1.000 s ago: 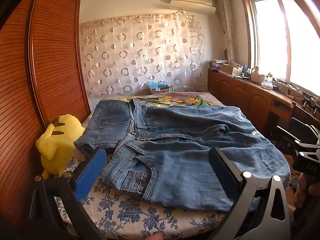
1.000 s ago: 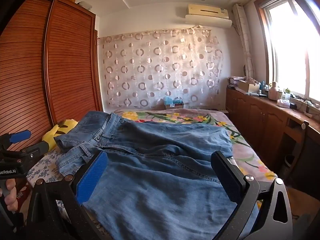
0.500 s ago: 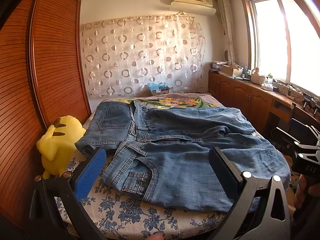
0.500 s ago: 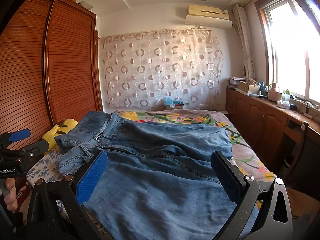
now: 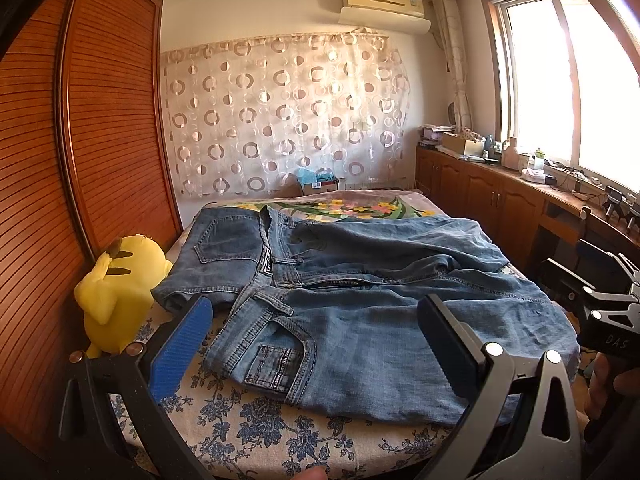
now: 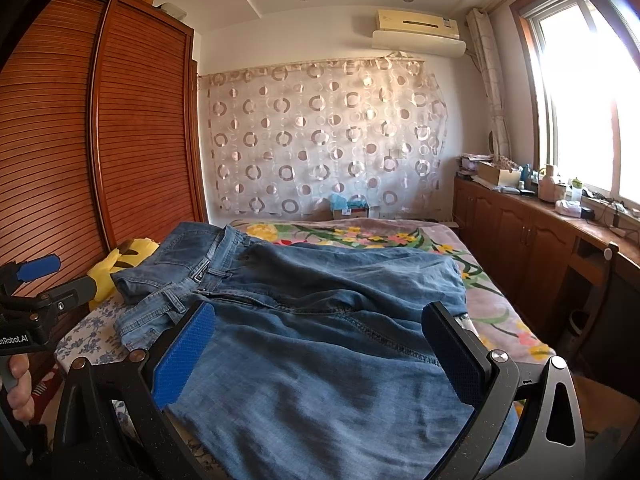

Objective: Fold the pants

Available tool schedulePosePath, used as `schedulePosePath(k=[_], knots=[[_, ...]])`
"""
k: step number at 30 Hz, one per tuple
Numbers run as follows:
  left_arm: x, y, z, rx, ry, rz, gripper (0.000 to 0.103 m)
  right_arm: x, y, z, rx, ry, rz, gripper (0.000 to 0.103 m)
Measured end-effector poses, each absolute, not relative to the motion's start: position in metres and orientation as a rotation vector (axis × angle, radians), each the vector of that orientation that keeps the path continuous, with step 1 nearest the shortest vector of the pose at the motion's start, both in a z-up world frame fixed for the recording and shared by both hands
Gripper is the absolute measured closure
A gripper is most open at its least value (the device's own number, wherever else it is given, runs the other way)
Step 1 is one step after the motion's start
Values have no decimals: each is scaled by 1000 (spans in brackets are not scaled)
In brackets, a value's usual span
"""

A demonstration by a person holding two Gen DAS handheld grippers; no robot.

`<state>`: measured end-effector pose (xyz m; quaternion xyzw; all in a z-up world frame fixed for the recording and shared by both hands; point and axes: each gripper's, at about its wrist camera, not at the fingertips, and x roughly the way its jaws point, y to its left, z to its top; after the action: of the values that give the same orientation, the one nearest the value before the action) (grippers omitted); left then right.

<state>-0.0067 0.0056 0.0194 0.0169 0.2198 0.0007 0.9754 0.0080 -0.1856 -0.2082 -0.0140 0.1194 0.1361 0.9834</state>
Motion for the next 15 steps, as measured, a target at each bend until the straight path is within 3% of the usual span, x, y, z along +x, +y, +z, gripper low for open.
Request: schedulePosePath(k=[15], knots=[[-9, 5, 24, 36, 437, 2, 1, 8, -185, -209, -26, 240, 273, 0]])
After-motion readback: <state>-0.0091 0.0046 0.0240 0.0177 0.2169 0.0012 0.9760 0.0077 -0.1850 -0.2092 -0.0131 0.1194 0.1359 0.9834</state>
